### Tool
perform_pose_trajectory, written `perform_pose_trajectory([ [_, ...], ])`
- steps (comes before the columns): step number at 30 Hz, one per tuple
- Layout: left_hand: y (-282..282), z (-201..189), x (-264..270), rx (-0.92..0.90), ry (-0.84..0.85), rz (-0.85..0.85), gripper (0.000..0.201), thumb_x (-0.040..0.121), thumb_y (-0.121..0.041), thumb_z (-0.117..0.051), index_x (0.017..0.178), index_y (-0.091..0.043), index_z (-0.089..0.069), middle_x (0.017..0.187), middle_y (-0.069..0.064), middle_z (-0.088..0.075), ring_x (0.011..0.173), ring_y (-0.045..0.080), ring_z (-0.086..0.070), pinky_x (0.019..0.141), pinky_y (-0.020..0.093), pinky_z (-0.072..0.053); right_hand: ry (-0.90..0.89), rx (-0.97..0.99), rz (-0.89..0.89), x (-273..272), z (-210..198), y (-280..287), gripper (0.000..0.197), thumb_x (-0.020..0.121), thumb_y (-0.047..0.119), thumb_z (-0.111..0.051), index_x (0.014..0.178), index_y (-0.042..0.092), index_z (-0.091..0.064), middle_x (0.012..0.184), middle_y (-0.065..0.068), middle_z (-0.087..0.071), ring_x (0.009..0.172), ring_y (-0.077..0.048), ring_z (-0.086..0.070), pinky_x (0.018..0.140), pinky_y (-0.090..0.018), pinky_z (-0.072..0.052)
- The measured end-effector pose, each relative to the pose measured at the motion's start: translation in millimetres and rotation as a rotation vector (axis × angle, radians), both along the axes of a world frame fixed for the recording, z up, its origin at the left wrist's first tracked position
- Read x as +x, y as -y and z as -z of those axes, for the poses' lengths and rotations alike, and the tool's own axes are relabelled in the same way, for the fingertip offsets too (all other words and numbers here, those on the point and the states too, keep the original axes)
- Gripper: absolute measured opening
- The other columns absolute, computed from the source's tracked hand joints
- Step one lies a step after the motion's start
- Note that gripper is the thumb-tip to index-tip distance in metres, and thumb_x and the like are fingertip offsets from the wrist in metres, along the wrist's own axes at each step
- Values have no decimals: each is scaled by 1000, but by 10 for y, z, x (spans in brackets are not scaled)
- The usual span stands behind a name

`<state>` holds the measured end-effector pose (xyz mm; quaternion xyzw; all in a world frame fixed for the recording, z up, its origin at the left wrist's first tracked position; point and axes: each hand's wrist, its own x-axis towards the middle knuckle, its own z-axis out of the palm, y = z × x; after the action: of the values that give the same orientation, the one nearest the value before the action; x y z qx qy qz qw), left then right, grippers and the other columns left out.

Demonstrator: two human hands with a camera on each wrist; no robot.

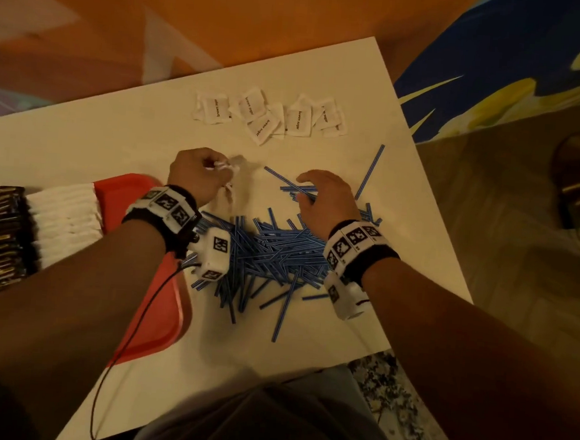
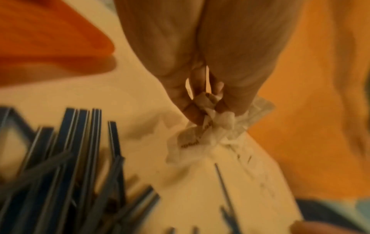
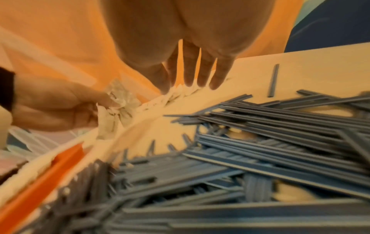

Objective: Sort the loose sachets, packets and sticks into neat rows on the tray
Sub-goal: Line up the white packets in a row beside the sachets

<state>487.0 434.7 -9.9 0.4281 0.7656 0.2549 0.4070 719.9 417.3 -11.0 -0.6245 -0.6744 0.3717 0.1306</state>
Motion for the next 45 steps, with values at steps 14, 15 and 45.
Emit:
perform_pose_trajectory([
  [14,803,-613,-115,112,972,-409,25,91,13,-43,103,-7,-52,100,22,-62,91,32,-63,68,32,-54,-260,92,-211,-1049,-839,401,17,86,17,-74,102,17,-71,95,3,-62,76,-4,-55,65,2,-36],
  [15,872,-659,-146,131,977,-427,25,92,12,-40,101,-7,-53,101,22,-60,92,33,-60,69,33,-52,-272,70,-202,-1111,-898,457,14,87,17,-72,101,17,-73,94,4,-66,72,0,-54,64,3,-36],
  [45,2737,-1382,-2325,242,621,-197,20,82,-16,-79,101,-10,-74,97,21,-73,86,28,-64,72,39,-50,-767,-236,316,-3315,-1371,2040,7,90,19,-70,89,12,-70,87,-8,-73,77,-22,-68,77,-41,-58],
])
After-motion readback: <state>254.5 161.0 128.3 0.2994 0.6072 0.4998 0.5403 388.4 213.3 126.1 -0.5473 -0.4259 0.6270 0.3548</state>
